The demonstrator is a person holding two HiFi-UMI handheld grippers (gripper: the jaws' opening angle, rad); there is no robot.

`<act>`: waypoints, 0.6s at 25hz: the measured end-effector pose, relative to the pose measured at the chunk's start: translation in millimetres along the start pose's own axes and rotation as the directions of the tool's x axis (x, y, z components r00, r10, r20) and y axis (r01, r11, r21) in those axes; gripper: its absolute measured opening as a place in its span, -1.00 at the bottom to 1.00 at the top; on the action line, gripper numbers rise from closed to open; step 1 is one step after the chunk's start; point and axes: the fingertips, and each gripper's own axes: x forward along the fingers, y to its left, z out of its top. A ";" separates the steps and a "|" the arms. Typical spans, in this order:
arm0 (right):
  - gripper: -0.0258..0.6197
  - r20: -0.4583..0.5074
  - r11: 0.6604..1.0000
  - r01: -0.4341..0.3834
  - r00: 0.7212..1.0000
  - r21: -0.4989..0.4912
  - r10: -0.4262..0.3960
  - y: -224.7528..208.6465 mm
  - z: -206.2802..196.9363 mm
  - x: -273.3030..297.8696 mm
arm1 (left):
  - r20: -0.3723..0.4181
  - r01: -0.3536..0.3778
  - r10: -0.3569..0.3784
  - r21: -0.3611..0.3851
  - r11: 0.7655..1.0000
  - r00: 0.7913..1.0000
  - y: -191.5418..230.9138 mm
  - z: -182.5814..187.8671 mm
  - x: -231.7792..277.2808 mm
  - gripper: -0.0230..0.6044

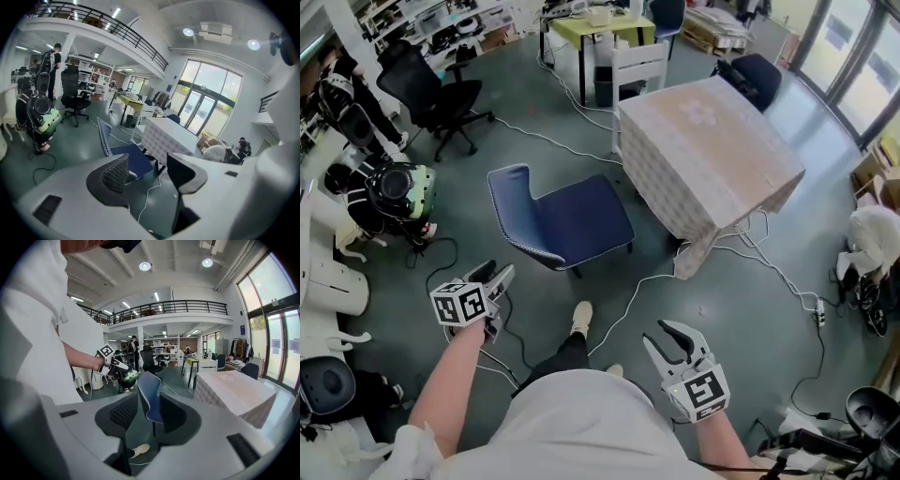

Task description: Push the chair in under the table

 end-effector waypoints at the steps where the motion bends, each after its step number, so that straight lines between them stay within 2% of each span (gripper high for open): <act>1: -0.47 -0.009 1.000 0.015 1.000 -0.005 -0.015 -7.6 4.9 7.3 | -0.004 -0.023 0.023 -0.034 0.999 1.000 19.9 7.5 12.7 -0.12; 4: -0.47 -0.029 0.997 0.069 0.997 0.015 -0.069 -31.4 23.0 32.4 | -0.031 -0.087 0.084 -0.136 0.987 0.996 84.7 31.9 54.6 -0.04; 7: -0.47 -0.050 0.993 0.111 0.993 0.041 -0.109 -49.0 38.5 62.6 | -0.089 -0.150 0.135 -0.194 0.970 0.987 147.1 49.5 96.1 -0.01; 9: -0.47 -0.065 0.990 0.131 0.990 0.056 -0.127 -59.4 47.4 83.0 | -0.134 -0.170 0.142 -0.232 0.958 0.981 178.5 54.3 124.6 0.01; 12: -0.47 -0.079 0.983 0.156 0.986 0.093 -0.149 -72.1 58.4 113.2 | -0.187 -0.188 0.141 -0.266 0.946 0.972 209.1 62.3 165.1 0.02; 15: -0.47 -0.097 0.978 0.179 0.981 0.108 -0.169 -75.1 63.5 137.7 | -0.256 -0.219 0.152 -0.257 0.941 0.954 232.4 60.4 198.9 0.03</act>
